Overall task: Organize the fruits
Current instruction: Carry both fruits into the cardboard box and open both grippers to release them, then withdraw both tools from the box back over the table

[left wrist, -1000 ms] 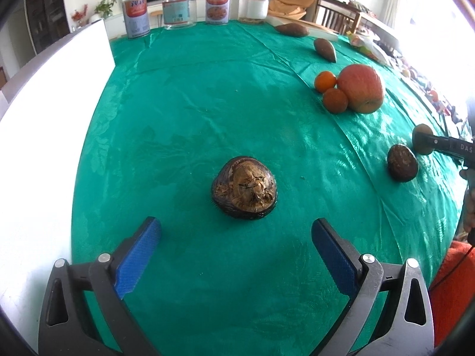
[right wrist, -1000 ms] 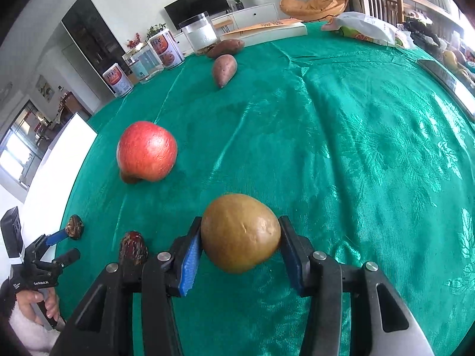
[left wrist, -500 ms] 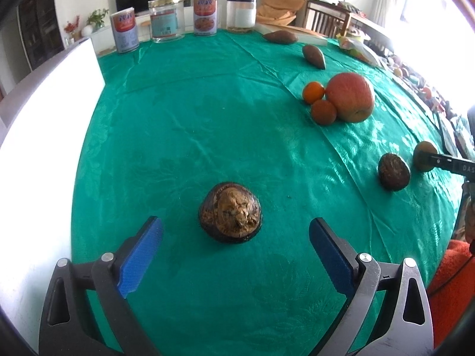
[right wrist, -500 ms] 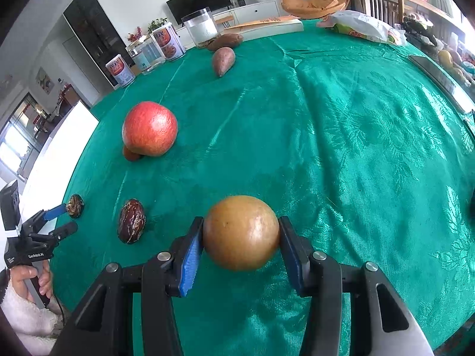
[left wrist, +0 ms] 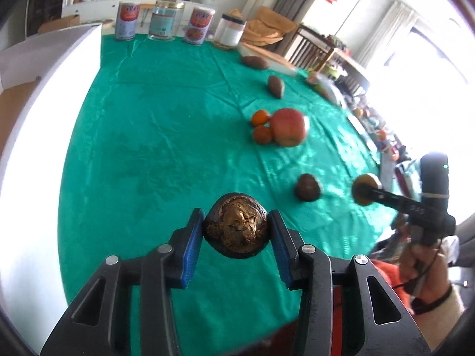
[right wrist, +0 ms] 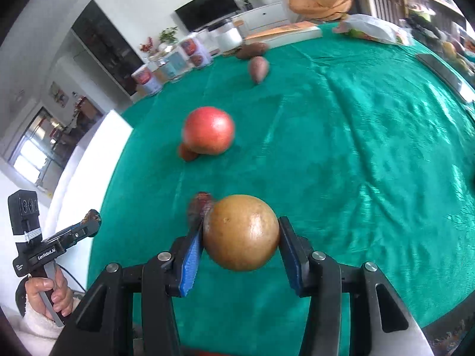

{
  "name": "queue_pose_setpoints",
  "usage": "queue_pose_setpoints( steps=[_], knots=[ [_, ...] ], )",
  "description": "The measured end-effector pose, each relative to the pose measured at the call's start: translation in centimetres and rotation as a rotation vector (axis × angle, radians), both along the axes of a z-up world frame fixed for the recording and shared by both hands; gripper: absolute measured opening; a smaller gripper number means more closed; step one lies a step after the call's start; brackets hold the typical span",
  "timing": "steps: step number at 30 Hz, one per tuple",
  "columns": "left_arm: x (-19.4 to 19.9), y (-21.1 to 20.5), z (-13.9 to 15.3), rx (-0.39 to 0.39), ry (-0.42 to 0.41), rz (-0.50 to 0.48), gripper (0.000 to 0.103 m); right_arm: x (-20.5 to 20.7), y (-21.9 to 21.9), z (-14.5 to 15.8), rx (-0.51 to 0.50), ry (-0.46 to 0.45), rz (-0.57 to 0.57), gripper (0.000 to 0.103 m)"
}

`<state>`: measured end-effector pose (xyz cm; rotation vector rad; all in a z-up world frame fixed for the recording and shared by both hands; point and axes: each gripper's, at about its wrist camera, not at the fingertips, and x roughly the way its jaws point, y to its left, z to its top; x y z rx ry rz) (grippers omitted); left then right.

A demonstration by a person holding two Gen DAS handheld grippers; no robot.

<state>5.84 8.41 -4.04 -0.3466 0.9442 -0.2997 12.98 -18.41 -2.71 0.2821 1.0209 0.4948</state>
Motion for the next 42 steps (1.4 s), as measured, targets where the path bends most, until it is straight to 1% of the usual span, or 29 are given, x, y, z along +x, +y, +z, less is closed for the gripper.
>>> queue_pose_setpoints(
  steps=[2,5,7,9,11,14,17,19,22,23,24,25,26,27,28,29,30,32,33,34,35,37,40,42],
  knots=[
    [-2.6,1.5,2.6,-0.052,-0.016,0.016,0.045,-0.8,3.8,1.5,0.081,0.001,0.085,0.049],
    [-6.3,6.1,6.8,-0.134,-0.058,0.110,0.045,-1.9,11.1,3.6,0.184,-0.005,0.230,0.049],
    [-8.4,9.9,8.9,-0.139,-0.093,0.218,0.045,-2.6,16.4,4.7,0.249,0.010,0.337,0.049],
    [-9.8,13.8,10.0,-0.101,-0.116,0.341,0.045,-3.4,22.0,5.4,0.290,0.025,0.438,0.049],
    [-10.4,17.4,9.5,-0.022,-0.102,0.471,0.045,-4.4,27.2,5.7,0.282,0.027,0.526,0.049],
    [-10.8,22.2,6.7,0.043,-0.027,0.622,0.045,-5.7,34.0,5.0,0.232,0.045,0.630,0.049],
    [-11.2,24.9,3.9,0.068,0.031,0.703,0.045,-6.8,38.6,3.5,0.145,0.059,0.693,0.049],
    [-11.3,25.7,2.6,0.094,0.056,0.727,0.046,-7.4,40.8,2.6,0.072,0.039,0.722,0.049],
    [-11.1,26.4,1.4,0.125,0.082,0.748,0.046,-7.8,42.7,1.8,-0.010,-0.007,0.729,0.049],
    [-11.0,26.5,1.2,0.139,0.087,0.757,0.051,-7.7,43.1,1.7,-0.028,-0.020,0.722,0.049],
    [-10.9,26.4,1.0,0.148,0.087,0.763,0.065,-7.6,43.2,1.7,-0.039,-0.037,0.710,0.051],
    [-11.0,26.4,1.1,0.159,0.082,0.773,0.073,-7.4,43.1,1.8,-0.042,-0.054,0.696,0.051],
    [-11.1,26.2,1.3,0.173,0.069,0.786,0.087,-7.0,42.7,2.1,-0.036,-0.071,0.682,0.056],
    [-11.2,26.0,1.6,0.185,0.051,0.794,0.092,-6.9,42.0,2.6,-0.027,-0.096,0.664,0.067],
    [-11.1,25.7,1.9,0.199,0.035,0.795,0.092,-6.6,41.1,3.1,-0.019,-0.125,0.641,0.074],
    [-10.9,25.3,2.2,0.213,0.023,0.789,0.092,-6.4,40.2,4.0,-0.017,-0.160,0.612,0.085],
    [-10.6,24.8,2.4,0.222,0.012,0.780,0.092,-6.3,38.8,4.6,-0.014,-0.197,0.580,0.088],
    [-10.0,23.5,3.1,0.234,-0.020,0.746,0.093,-6.1,35.5,5.5,-0.020,-0.255,0.514,0.090],
    [-9.7,22.6,3.5,0.239,-0.035,0.721,0.093,-6.0,33.5,5.7,-0.026,-0.282,0.474,0.095],
    [-9.2,21.5,3.8,0.241,-0.052,0.689,0.093,-6.0,31.9,5.8,-0.037,-0.303,0.434,0.098],
    [-8.7,20.2,4.0,0.240,-0.068,0.654,0.093,-6.2,29.5,5.8,-0.050,-0.319,0.392,0.100],
    [-7.7,17.3,4.4,0.228,-0.092,0.568,0.094,-6.9,24.4,4.9,-0.083,-0.323,0.293,0.100],
    [-5.9,12.3,4.5,0.181,-0.110,0.411,0.095,-7.8,16.2,3.2,-0.121,-0.275,0.127,0.100],
    [-4.6,8.6,4.2,0.157,-0.109,0.306,0.096,-8.1,10.9,2.3,-0.159,-0.260,0.005,0.100]
  ],
)
